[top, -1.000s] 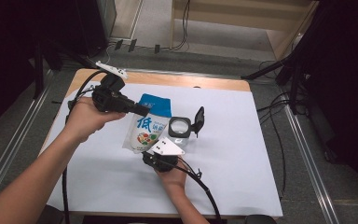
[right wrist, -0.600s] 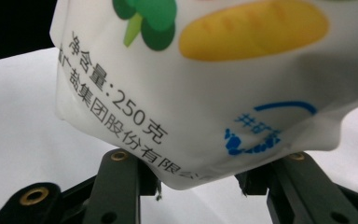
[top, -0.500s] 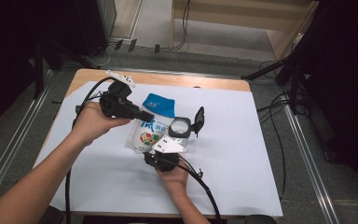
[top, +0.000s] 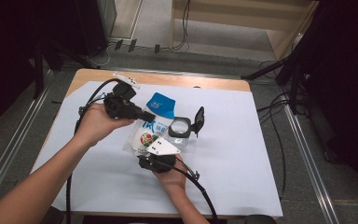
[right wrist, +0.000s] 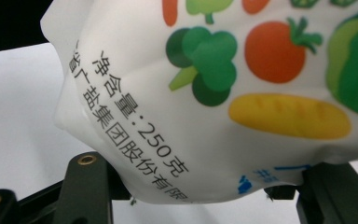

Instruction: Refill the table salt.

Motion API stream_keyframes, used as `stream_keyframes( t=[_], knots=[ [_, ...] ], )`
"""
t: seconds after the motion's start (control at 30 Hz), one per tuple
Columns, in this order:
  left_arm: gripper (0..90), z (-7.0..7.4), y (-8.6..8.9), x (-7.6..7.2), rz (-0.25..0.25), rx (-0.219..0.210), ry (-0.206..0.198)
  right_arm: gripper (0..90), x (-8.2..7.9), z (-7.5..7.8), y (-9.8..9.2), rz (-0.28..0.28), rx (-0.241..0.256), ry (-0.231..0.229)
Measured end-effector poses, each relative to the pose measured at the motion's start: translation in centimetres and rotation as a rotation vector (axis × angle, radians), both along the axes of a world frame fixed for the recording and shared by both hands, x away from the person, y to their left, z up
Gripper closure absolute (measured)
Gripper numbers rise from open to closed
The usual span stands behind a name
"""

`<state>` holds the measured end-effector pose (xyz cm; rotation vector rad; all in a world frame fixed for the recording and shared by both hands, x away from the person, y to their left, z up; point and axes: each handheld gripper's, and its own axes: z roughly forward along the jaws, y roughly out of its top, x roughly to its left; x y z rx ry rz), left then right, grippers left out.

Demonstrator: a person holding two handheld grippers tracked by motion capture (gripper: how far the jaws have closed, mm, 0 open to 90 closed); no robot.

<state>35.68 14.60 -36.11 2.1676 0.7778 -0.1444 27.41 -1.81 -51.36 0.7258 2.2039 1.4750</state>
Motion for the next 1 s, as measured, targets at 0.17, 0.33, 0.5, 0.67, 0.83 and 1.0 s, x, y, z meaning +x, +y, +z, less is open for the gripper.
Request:
stream_keyframes(
  t=[0.17,0.33,0.5,0.67,0.83,1.0],
  knots=[
    [86.1,-0.4,-0.5,0.2,-0.018,0.000,0.014,47.6,0.2,0.0,-0.2,0.024,0.021,0.043],
    [82.2,-1.0,-0.7,0.2,-0.025,0.012,0.012,48.4,0.5,0.0,-0.4,0.018,0.035,0.063],
    [85.5,-1.2,-0.8,0.4,-0.021,0.027,0.020,49.4,0.6,0.0,-0.4,0.016,0.034,0.072],
    [88.4,-1.4,-1.2,1.0,-0.024,0.046,0.036,49.7,0.8,-0.1,-0.1,0.010,0.059,0.105],
    [89.3,-1.4,-1.6,1.4,-0.026,0.081,0.042,49.0,1.2,0.0,0.2,0.015,0.043,0.133],
    [88.7,-1.4,-1.8,1.8,-0.022,0.064,0.045,50.2,1.5,0.3,0.2,0.022,0.051,0.153]
  ],
)
